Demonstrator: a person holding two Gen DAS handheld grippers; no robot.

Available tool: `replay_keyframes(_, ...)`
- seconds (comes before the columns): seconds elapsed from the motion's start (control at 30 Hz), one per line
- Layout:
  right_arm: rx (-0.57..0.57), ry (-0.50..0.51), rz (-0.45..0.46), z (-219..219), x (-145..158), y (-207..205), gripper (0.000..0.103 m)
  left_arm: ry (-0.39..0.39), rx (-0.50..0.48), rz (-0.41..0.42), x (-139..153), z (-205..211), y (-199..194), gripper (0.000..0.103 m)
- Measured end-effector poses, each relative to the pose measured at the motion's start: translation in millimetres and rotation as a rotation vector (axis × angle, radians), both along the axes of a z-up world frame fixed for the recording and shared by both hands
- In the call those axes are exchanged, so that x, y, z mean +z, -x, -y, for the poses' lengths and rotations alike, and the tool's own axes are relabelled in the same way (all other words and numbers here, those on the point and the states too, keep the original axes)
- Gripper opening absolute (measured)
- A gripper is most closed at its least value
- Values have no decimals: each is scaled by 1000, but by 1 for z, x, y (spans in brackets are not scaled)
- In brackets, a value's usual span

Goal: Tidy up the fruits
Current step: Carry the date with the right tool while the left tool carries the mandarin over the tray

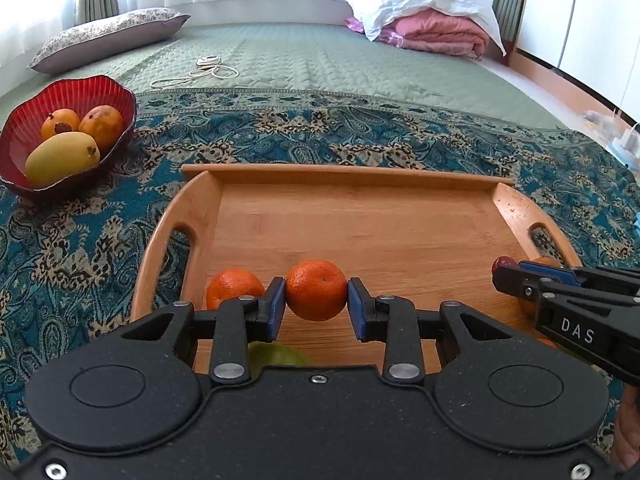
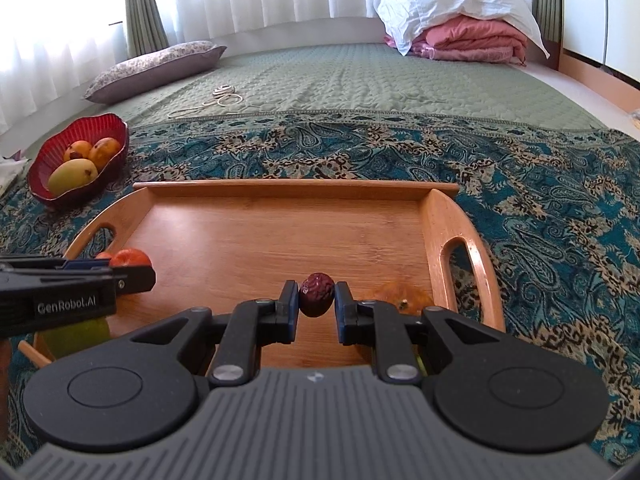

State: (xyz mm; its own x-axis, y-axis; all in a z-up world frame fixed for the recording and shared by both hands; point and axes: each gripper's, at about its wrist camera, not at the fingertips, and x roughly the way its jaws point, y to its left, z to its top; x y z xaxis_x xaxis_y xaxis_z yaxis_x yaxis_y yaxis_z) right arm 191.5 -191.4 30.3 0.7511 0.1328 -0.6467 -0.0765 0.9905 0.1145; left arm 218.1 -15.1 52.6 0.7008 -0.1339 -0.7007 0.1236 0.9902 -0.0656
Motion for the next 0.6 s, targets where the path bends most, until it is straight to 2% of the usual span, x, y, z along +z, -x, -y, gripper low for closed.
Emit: replay_keyframes(0.6,20,17,-20,-7,-12,-7,24,-22,5,-24,-11,4,-10,32)
